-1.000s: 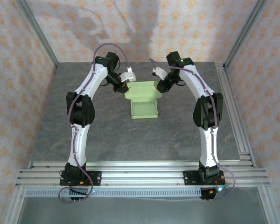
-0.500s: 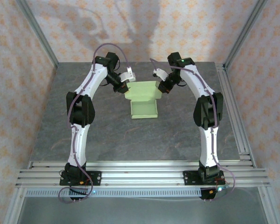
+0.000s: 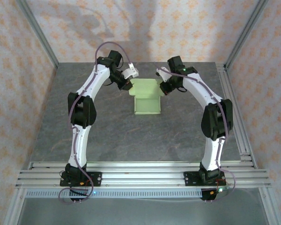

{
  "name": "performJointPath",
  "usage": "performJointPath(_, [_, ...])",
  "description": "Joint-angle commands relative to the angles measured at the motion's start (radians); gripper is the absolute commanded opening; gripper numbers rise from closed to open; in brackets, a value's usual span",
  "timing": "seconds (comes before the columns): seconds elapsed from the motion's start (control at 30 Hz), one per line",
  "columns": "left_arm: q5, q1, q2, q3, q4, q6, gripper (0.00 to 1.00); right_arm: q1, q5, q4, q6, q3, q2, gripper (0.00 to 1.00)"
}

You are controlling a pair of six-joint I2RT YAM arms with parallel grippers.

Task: Fold the paper box

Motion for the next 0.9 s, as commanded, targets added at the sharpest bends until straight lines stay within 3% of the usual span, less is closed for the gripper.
performJointPath(0.0, [-0.124, -0.029, -0.052, 0.001, 0.056, -0.2, 0.0, 0.022, 0.111, 0.115, 0.12, -0.036, -0.07, 0.0])
performJointPath(0.37, [-0.29, -0.085, -0.066, -0.025, 0.112, -0.627, 0.0, 0.085, 0.297, 0.237, 0.403, -0.136, -0.115, 0.0])
performJointPath(0.87, [-0.435, -0.169, -0.176, -0.227, 0.363, -0.85, 0.0, 0.118, 0.426, 0.56, 0.7, -0.37, -0.214, 0.0])
